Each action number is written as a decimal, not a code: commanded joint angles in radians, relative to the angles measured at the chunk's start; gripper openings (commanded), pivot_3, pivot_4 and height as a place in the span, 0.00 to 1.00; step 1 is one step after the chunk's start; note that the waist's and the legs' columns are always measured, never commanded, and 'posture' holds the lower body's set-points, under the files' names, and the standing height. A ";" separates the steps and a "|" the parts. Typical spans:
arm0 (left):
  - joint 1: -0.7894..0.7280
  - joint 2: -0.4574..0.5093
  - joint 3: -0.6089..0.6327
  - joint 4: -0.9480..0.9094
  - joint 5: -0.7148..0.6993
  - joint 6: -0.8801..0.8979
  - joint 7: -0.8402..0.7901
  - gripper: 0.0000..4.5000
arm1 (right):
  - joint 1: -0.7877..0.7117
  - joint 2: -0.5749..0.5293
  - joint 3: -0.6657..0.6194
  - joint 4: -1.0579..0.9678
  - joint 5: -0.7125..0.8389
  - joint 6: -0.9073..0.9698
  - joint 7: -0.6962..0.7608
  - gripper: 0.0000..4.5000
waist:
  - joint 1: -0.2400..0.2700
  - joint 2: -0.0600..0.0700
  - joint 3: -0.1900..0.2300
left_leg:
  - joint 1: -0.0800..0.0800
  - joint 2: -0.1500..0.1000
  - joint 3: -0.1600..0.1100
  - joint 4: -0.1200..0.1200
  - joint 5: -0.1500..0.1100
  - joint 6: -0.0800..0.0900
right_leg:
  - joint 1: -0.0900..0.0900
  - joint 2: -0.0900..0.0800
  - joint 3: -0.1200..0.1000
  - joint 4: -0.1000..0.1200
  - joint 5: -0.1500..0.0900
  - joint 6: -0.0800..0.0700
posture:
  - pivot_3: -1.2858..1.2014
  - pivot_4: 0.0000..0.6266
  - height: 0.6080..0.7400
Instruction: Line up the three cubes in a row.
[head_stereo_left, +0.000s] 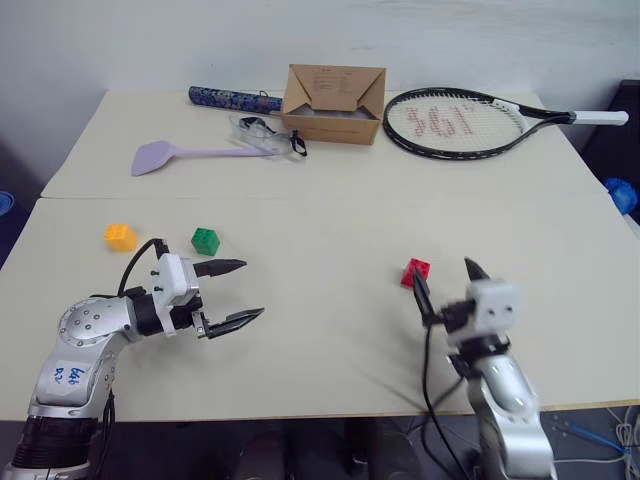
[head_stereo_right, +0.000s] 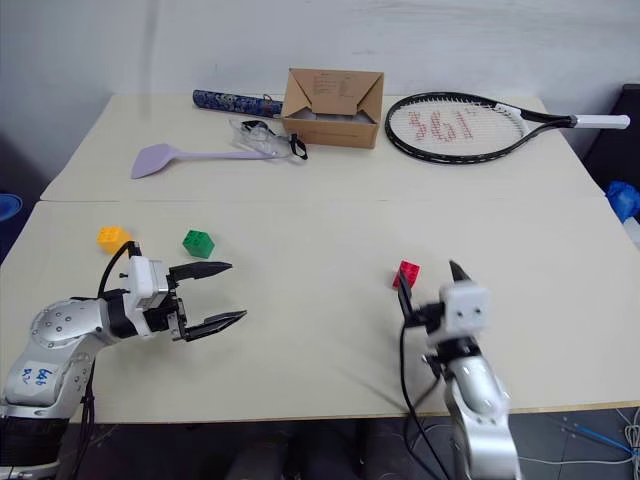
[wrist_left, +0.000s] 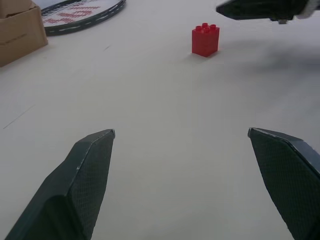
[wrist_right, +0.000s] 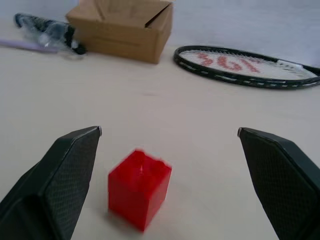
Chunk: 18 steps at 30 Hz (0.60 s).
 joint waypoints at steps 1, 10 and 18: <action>0.030 0.012 0.037 -0.047 -0.011 0.022 0.024 1.00 | -0.050 0.051 0.050 0.043 -0.043 0.035 -0.071 1.00 | -0.001 0.000 0.000 | 0.000 0.000 0.000 0.000 0.000 0.000 | 0.000 0.000 0.000 0.001 0.000 0.000 | 0.52 0.24 1.00; 0.060 0.056 0.083 -0.080 -0.021 0.055 0.017 1.00 | -0.092 0.117 0.076 0.115 -0.083 0.072 -0.179 1.00 | -0.004 0.001 0.000 | 0.000 -0.001 0.000 0.000 0.001 0.001 | 0.000 -0.001 0.000 0.002 0.000 0.000 | 0.52 0.24 1.00; 0.062 0.056 0.078 -0.101 -0.019 0.072 0.019 1.00 | -0.113 0.176 0.065 0.167 -0.072 0.046 -0.271 0.79 | -0.006 0.001 0.001 | 0.000 -0.001 0.000 0.000 0.001 0.001 | 0.000 -0.001 0.000 0.002 0.000 0.000 | 0.52 0.24 1.00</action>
